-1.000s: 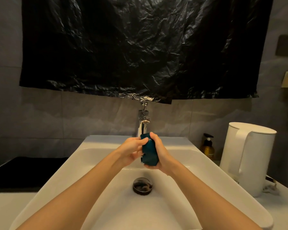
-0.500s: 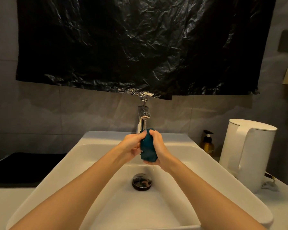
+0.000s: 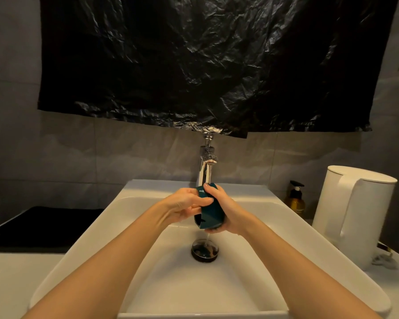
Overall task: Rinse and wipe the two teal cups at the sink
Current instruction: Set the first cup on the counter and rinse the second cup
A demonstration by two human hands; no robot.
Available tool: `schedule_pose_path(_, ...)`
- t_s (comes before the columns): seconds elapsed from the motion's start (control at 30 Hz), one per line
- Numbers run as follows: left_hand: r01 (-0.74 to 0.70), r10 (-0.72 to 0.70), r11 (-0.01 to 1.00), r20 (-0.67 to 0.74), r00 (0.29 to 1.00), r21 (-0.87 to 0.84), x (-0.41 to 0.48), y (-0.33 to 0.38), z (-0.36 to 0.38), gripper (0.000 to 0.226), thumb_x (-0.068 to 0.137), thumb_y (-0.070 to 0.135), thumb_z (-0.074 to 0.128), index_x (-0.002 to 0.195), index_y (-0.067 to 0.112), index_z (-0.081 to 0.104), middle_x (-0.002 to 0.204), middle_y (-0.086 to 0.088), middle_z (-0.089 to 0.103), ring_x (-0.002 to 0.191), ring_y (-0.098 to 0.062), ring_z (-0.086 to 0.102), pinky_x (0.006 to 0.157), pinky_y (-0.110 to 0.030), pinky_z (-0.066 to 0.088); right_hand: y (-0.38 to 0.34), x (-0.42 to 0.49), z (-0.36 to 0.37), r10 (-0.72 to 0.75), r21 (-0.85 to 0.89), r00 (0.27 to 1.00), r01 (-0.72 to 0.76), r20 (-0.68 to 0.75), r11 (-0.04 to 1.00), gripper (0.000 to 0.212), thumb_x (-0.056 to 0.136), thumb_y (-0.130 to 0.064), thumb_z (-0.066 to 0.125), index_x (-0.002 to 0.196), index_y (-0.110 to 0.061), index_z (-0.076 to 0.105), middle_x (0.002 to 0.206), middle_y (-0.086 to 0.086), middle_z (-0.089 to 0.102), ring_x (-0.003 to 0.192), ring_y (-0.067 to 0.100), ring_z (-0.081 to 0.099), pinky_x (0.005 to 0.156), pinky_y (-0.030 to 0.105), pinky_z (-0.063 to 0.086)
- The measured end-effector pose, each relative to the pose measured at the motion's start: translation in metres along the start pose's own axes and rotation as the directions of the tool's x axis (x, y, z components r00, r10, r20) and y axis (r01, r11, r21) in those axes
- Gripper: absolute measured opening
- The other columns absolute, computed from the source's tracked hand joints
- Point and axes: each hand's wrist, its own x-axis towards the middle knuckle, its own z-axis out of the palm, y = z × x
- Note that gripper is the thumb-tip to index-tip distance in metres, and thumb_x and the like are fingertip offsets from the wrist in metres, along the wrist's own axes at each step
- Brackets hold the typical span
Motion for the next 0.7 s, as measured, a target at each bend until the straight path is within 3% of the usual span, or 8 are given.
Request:
schedule_pose_path(0.1,-0.015,0.014,0.999,0.022,1.0,0.05,0.0,0.0,-0.001,0.026,0.084,-0.006,0.062,0.11,-0.001,0.059,0.114,-0.019,0.064,0.112,-0.031,0.058,0.099,-0.037,0.047,0.003,0.002,-0.004,0.009,0.035,1.0,-0.01,0.009,0.999,0.04,0.092,-0.061,0.042,0.114,-0.029,0.054,0.108,0.012,0.064,0.1,0.032,0.063,0.088,0.057,0.051)
schedule_pose_path(0.23,-0.058,0.054,0.995,0.052,0.997,0.082,0.0,0.001,-0.002,0.024,0.085,-0.005,0.062,0.108,0.003,0.06,0.114,-0.017,0.065,0.111,-0.03,0.059,0.1,-0.038,0.047,0.002,0.001,-0.007,-0.072,0.018,0.996,0.071,0.051,0.997,0.025,0.096,-0.051,0.042,0.113,-0.036,0.052,0.11,0.008,0.061,0.098,0.03,0.062,0.085,0.059,0.052)
schedule_pose_path(0.33,-0.084,0.076,0.991,0.076,0.994,0.103,0.0,-0.001,-0.001,0.026,0.085,-0.004,0.062,0.109,0.005,0.059,0.111,-0.014,0.066,0.11,-0.028,0.061,0.096,-0.036,0.05,-0.001,0.001,-0.002,-0.125,-0.028,0.992,0.124,-0.025,0.992,0.029,0.095,-0.053,0.043,0.119,-0.037,0.048,0.111,0.005,0.061,0.097,0.029,0.063,0.078,0.057,0.055)
schedule_pose_path(0.4,-0.085,0.075,0.986,0.071,0.995,0.143,0.001,-0.003,-0.001,0.031,0.084,-0.003,0.064,0.114,0.004,0.057,0.112,-0.013,0.066,0.109,-0.028,0.061,0.095,-0.035,0.05,-0.001,0.001,0.002,-0.083,0.002,0.996,0.083,-0.044,0.997,0.032,0.096,-0.055,0.04,0.121,-0.035,0.048,0.113,0.007,0.061,0.097,0.03,0.062,0.075,0.056,0.055)
schedule_pose_path(0.47,-0.086,0.075,0.983,0.069,0.995,0.162,0.001,-0.004,-0.003,0.032,0.084,-0.003,0.064,0.114,0.004,0.057,0.109,-0.012,0.068,0.104,-0.025,0.064,0.086,-0.03,0.054,0.0,0.0,0.002,-0.036,0.057,0.999,0.036,-0.011,0.998,0.033,0.099,-0.051,0.036,0.123,-0.032,0.048,0.114,0.009,0.061,0.098,0.032,0.062,0.076,0.056,0.053)
schedule_pose_path(0.57,-0.097,0.086,0.985,0.081,0.993,0.146,0.001,-0.004,-0.007,0.031,0.084,-0.005,0.064,0.112,0.006,0.059,0.106,-0.011,0.069,0.1,-0.022,0.066,0.079,-0.027,0.056,0.003,0.003,-0.001,-0.115,0.028,0.992,0.114,0.048,0.993,0.027,0.098,-0.043,0.046,0.123,-0.035,0.047,0.117,0.006,0.061,0.104,0.031,0.061,0.084,0.058,0.052)
schedule_pose_path(0.63,-0.11,0.095,0.983,0.104,0.99,0.145,0.002,-0.003,-0.008,0.03,0.084,-0.006,0.063,0.11,0.008,0.059,0.107,-0.011,0.07,0.1,-0.022,0.066,0.08,-0.028,0.056,0.003,0.005,0.001,-0.149,0.004,0.989,0.149,0.018,0.989,0.032,0.094,-0.046,0.053,0.124,-0.039,0.046,0.116,0.002,0.061,0.105,0.029,0.061,0.084,0.057,0.053)
schedule_pose_path(0.7,-0.113,0.096,0.982,0.113,0.989,0.15,0.002,-0.004,-0.005,0.026,0.084,-0.006,0.063,0.105,0.011,0.06,0.104,-0.008,0.07,0.097,-0.019,0.067,0.078,-0.026,0.056,0.002,0.004,0.005,-0.09,0.049,0.996,0.091,-0.026,0.995,0.034,0.094,-0.056,0.045,0.122,-0.037,0.049,0.116,0.005,0.061,0.104,0.029,0.061,0.083,0.054,0.054)
